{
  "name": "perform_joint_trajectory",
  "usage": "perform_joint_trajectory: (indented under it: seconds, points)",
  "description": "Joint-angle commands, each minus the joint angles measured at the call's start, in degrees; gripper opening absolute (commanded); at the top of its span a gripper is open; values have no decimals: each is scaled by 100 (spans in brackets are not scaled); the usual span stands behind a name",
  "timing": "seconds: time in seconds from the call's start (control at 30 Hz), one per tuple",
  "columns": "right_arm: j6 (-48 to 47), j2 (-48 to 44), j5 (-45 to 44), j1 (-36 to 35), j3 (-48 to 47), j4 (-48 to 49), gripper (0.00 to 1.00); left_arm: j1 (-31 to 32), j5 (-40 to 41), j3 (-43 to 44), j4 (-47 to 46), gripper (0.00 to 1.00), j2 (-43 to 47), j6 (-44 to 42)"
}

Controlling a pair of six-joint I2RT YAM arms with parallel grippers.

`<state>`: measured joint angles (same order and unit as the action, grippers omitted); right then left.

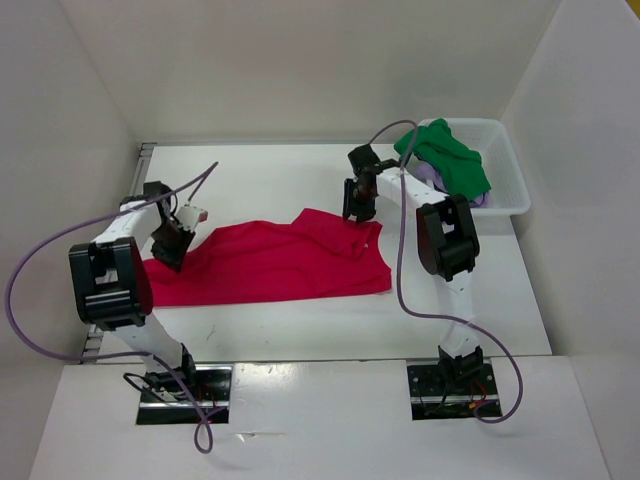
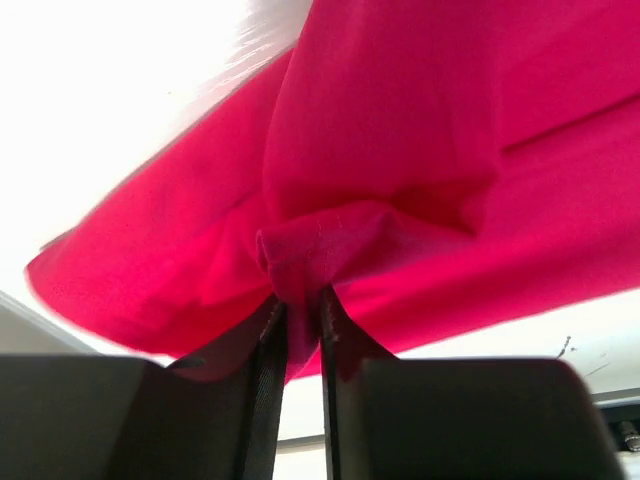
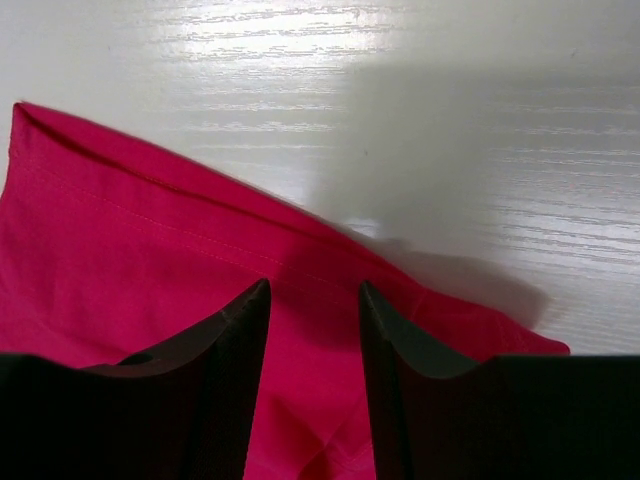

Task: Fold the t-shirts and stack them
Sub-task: Fold the other side of the tshirt into a rectangle

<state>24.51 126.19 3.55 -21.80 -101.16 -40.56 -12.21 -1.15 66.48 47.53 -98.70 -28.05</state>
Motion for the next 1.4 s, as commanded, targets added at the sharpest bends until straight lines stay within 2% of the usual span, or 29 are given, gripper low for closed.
perform_joint_trajectory:
  seconds: [0.0,0.13,0.27,0.33,0.43,0.53,0.67,0.87,0.97,1.03,1.1,1.2,1.37]
  points:
    - [-61,-226,119,36,105,311,46,95,-61,32,81,23,640,151]
    - [-8,-331,224,36,298,417,45,148,-254,-134,274,21,930,99]
    - [-8,-394,225,36,440,522,45,201,-307,-302,205,36,1001,46]
    - [-8,-394,225,36,440,522,46,201,-368,-355,4,49,923,98]
    - [-8,-394,163,36,440,522,53,201,-421,-285,-199,55,545,159]
    - [-8,-394,163,88,440,470,53,201,-369,-84,-270,55,185,221]
    - [-8,-542,93,88,553,470,53,201,-939,102,45,55,184,133]
    - [-8,-666,40,88,659,470,53,455,-844,181,222,57,798,-165]
    - [-8,-666,40,88,712,470,53,613,-843,366,362,60,1036,-524]
    - [-8,-666,40,88,773,470,53,833,-843,366,652,62,1107,-1113]
    - [-8,-719,40,88,774,522,53,1176,-355,-10,652,64,1160,-1377]
    - [-8,-719,40,88,774,522,53,1317,236,-530,399,64,1011,-1501]
    - [-8,-824,-12,88,888,522,53,1317,430,-531,117,63,765,-1431]
